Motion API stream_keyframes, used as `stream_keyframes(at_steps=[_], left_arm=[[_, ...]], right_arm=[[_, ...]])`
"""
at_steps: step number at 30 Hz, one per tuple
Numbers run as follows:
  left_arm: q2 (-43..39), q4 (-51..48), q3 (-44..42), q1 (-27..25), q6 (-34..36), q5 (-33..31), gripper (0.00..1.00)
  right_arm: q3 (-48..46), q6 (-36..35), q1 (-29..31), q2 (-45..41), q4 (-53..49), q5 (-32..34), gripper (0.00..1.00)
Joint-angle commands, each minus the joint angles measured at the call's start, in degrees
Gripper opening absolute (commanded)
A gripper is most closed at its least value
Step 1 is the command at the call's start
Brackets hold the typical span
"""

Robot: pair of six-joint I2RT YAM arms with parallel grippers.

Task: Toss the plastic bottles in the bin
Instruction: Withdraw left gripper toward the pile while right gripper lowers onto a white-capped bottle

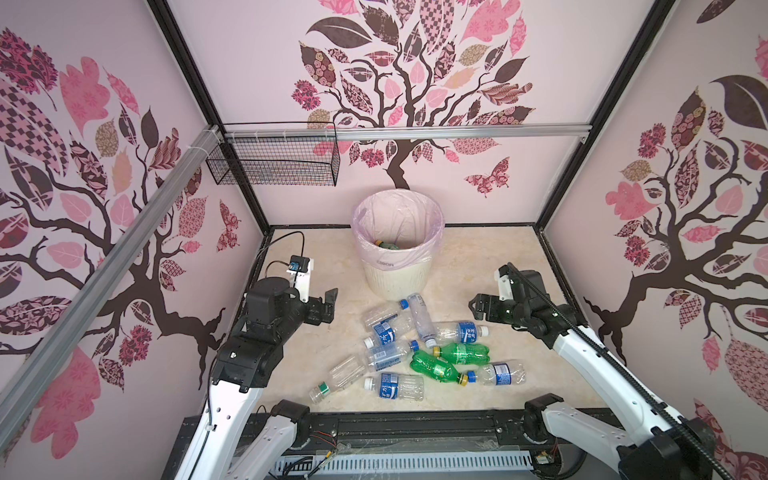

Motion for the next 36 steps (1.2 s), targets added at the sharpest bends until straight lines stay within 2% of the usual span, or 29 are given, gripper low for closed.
stream_keyframes(at_steps=[1,11,20,31,36], left_arm=[[-0.53,1.5,-2.42,0.07,-0.37,-1.84,0.98],[-1.3,3.93,-5.79,0.14,-0.52,-1.82,0.98],[-0.84,4.46,-5.75,0.08,-0.54,-1.58,0.98],[0.04,4.21,-4.12,0.08,-0.73,-0.7,0.98],[0.2,3.81,-3.4,0.06,-0.85,-0.44,0.98]], right_arm=[[0.74,6.05,3.73,0.39,-3.76,3.15,0.95],[-5.43,15.16,4.67,1.07,-0.53,-3.97,0.9],[-11.47,19.69,4.59,3.46,7.31,-9.22,0.9],[-11.63,19.71,4.64,11.81,18.43,-7.89,0.9],[-9.1,17.9,4.56,17.48,21.55,-4.98,0.9]])
